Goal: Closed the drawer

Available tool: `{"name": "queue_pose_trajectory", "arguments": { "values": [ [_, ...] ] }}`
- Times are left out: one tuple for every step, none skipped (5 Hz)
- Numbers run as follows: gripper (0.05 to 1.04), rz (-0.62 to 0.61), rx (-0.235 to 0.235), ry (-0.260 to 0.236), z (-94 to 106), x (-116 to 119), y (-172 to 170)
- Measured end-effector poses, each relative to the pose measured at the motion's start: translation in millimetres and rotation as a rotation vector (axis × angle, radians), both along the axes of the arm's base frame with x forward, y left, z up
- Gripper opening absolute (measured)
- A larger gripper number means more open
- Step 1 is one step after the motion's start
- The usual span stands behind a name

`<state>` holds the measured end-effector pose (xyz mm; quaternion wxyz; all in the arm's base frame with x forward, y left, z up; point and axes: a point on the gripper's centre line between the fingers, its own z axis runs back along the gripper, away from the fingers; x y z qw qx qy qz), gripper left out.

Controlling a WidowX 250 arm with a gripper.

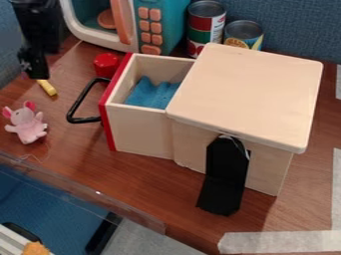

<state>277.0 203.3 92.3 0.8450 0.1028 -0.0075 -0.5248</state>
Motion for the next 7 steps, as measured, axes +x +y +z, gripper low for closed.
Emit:
{"name": "queue_pose_trajectory", "arguments": {
  "values": [
    [1.001,0.001,0.008,0.026,-9.3,1.6,-2.6],
    [1.001,0.002,0.018,0.065,-23.6,1.4,-5.9],
    [1.001,-0.007,0.028,0.108,-43.1,-0.2,-8.8],
    [1.000,0.006,0.034,0.111,-46.8,-1.1,-8.9],
    [0.943,0.025,0.013,0.135,-56.2,-2.2,-13.0],
    [0.648,0.042,-0.013,0.136,-57.4,-2.2,-17.7],
    [0.334,0.032,-0.030,0.167,-64.1,-1.5,-26.7]
  ]
}}
